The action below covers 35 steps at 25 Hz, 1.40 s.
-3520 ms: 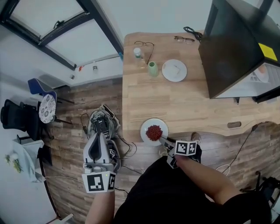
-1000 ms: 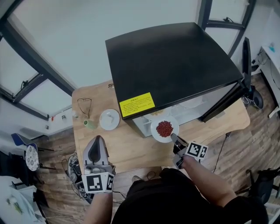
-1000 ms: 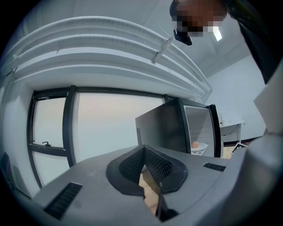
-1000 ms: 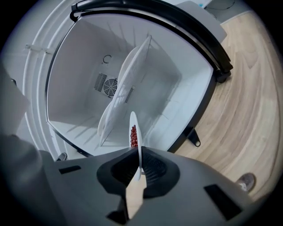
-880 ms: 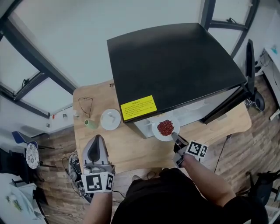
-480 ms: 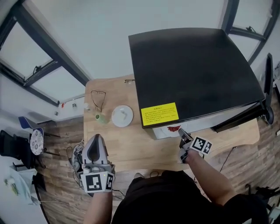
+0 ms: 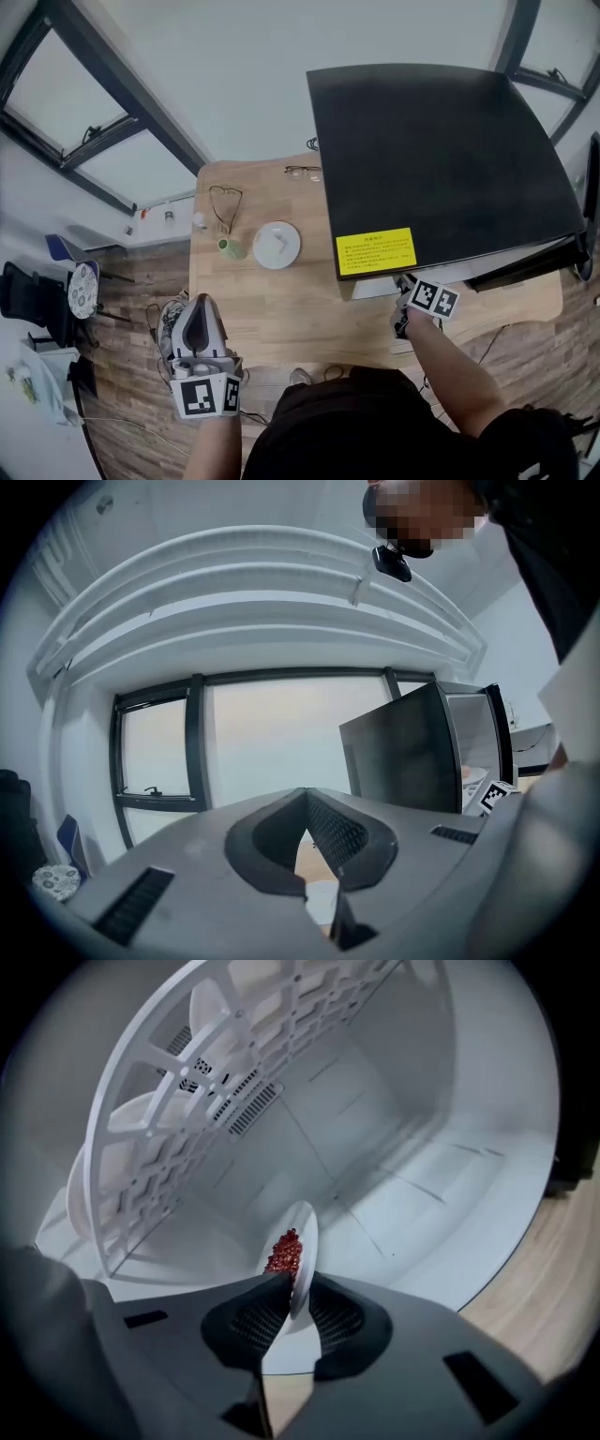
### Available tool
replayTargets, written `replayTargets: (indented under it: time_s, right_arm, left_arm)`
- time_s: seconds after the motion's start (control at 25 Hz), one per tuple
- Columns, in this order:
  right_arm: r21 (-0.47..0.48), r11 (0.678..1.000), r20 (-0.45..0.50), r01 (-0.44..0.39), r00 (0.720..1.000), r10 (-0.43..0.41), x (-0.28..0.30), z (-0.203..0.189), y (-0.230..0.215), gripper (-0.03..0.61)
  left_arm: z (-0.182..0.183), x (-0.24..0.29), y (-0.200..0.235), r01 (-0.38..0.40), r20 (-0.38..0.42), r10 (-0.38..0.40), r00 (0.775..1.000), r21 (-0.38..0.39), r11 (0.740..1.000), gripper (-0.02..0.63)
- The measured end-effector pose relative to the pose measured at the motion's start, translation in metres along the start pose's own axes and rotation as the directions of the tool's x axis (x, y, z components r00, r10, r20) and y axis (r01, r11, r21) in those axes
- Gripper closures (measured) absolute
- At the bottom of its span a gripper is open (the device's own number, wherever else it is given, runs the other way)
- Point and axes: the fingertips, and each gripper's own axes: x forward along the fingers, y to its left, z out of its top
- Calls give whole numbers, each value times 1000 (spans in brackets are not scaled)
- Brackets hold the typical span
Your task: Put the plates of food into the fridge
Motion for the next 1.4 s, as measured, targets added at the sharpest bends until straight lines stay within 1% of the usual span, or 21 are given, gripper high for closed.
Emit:
replayTargets:
  time_s: [0.08,0.16,0.2,0.28,0.36,0.44,0.52,0.6,0.64,0.72,0.76,0.8,0.84,0.92,1.0,1.08,1.16,1.24,1.32,1.4]
  right_arm:
    - [-50,996,-12,75,997,-76,1,-1,-7,493]
    - [-106,984,-21,143,989,-146,0,-3,-13,455]
    - [-131,977,-25,167,985,-172,0,-4,-14,423]
    - [-163,967,-28,197,979,-204,-1,-5,-14,398]
    - [-185,956,-10,226,973,-232,-3,-2,-15,382]
    - [-219,941,35,258,966,-257,-11,4,-14,380]
    - [-260,927,93,272,962,-257,-21,10,-8,380]
    - [-298,920,150,256,964,-220,-33,15,1,382]
    - [-316,920,179,233,967,-184,-39,17,8,382]
    - [-362,916,237,172,968,-88,-58,22,27,383]
    - [-396,907,262,140,964,-35,-68,25,39,402]
    - [-438,892,281,113,960,16,-80,28,50,432]
    - [-484,870,293,93,954,61,-91,31,62,443]
    - [-567,820,311,79,942,125,-114,38,83,489]
    - [-621,780,327,83,931,161,-135,44,100,515]
    - [-646,759,327,77,927,185,-151,45,115,523]
    - [-648,760,317,52,926,207,-163,43,127,529]
    - [-641,767,312,37,925,217,-172,41,133,555]
    - [-632,773,325,53,924,202,-179,40,132,557]
    - [-622,779,342,79,922,179,-187,40,127,557]
  left_arm:
    - [-1,-3,5,-5,0,5,1000,-1,1000,611]
    - [-1,-5,9,-7,2,7,1000,-2,1000,611]
    - [0,-6,11,-8,3,8,1000,-3,1000,611]
    - [0,-7,15,-6,5,6,1000,-3,1000,611]
    - [2,-8,15,4,10,-4,1000,-1,1000,611]
    - [4,-9,15,18,20,-18,1000,2,1000,611]
    - [6,-10,14,33,28,-33,999,1,999,611]
    - [4,-9,11,53,30,-53,998,-10,999,611]
    - [3,-9,9,67,31,-67,997,-16,998,610]
    - [1,-7,0,100,34,-100,994,-22,995,611]
    - [1,-6,-5,117,37,-116,993,-21,993,611]
    - [0,-5,-11,133,39,-132,990,-20,991,611]
    - [0,-5,-16,149,39,-148,988,-19,989,611]
    - [-1,-4,-27,184,38,-183,982,-20,983,611]
    - [-3,-3,-36,217,38,-216,976,-24,976,611]
    - [-4,-4,-44,242,40,-241,970,-30,970,611]
    - [-6,-6,-52,266,42,-264,964,-35,963,611]
    - [-9,-6,-63,291,39,-289,956,-41,956,611]
    - [-15,-7,-75,312,34,-311,950,-44,949,611]
    - [-17,-9,-82,317,42,-315,948,-45,947,611]
